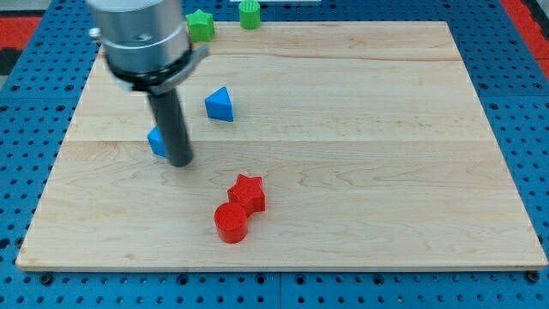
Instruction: Slide the blue triangle into the yellow hexagon
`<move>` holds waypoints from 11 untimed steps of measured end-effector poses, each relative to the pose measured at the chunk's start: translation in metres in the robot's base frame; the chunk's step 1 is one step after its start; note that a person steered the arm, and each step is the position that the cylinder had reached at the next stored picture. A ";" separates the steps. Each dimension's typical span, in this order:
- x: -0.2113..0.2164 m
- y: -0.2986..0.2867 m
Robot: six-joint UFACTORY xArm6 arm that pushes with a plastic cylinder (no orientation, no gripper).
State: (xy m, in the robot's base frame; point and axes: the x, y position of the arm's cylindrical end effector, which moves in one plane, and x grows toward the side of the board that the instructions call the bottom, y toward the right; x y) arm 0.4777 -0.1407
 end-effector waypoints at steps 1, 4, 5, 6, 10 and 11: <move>-0.063 -0.021; -0.058 0.009; -0.070 0.086; -0.145 0.094; -0.198 0.013; -0.120 0.053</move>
